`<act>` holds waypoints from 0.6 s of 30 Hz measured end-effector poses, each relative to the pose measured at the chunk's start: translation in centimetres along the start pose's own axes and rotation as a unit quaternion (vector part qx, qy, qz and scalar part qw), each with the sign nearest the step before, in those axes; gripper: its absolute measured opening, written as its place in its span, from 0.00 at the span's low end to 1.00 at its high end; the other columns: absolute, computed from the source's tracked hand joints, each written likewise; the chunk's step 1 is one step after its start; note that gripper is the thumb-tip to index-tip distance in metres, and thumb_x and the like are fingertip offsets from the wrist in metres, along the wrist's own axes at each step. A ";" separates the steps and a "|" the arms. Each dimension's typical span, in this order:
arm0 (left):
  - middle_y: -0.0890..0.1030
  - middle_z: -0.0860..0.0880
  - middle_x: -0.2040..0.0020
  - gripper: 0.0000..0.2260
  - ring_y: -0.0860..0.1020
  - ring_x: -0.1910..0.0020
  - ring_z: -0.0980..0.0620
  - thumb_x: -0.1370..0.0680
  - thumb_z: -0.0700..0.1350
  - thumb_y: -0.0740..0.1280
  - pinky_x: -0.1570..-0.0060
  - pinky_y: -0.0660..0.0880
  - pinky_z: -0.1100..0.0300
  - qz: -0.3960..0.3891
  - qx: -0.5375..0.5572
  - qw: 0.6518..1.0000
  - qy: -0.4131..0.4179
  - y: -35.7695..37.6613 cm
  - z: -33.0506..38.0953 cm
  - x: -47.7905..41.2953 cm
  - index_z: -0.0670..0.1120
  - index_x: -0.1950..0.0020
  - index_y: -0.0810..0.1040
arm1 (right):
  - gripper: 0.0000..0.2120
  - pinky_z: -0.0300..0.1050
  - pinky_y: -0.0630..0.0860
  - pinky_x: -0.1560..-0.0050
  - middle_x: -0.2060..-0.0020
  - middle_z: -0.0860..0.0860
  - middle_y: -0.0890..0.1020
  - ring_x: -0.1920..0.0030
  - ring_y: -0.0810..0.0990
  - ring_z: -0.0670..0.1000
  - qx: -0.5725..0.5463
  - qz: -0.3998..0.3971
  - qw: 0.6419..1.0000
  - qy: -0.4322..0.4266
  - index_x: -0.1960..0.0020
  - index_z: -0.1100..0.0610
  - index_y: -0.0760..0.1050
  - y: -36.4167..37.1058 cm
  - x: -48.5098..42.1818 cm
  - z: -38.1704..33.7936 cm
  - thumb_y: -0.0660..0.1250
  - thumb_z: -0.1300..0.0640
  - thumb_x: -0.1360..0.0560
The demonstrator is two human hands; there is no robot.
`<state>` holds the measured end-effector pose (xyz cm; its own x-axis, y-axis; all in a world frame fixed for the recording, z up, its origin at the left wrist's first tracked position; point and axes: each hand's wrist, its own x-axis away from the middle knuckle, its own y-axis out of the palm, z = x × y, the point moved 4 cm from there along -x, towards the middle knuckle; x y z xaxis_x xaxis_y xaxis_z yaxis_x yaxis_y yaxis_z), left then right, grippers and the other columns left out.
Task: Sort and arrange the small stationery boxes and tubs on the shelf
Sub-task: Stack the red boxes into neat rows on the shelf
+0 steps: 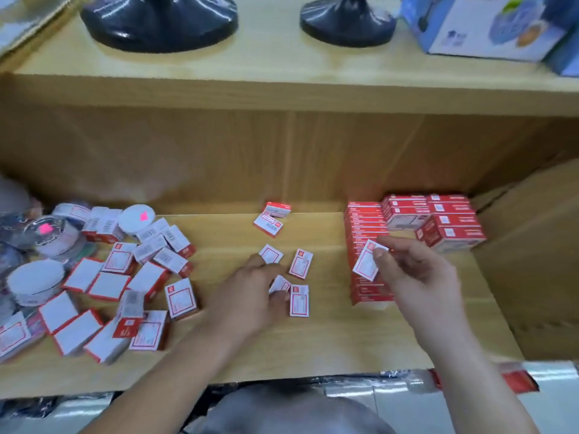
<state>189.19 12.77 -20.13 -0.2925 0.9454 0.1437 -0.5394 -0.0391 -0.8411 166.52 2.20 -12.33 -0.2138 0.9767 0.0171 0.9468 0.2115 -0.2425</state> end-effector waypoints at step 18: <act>0.75 0.52 0.55 0.16 0.80 0.58 0.51 0.32 0.63 0.74 0.61 0.75 0.58 0.087 0.011 0.991 -0.100 -2.5 -2.8 -1.4 0.52 0.55 0.83 | 0.07 0.60 0.80 0.62 0.61 0.60 0.84 0.65 0.79 0.51 -0.042 -0.025 0.999 0.011 0.48 0.52 0.84 2.2 -0.3 -0.3 0.71 0.62 0.23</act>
<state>193.16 12.47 -19.71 -0.5310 0.8414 0.1000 -0.4839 -0.2043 -0.8510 168.75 2.40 -12.60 -0.2574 0.9650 0.0493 0.9518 0.2620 -0.1593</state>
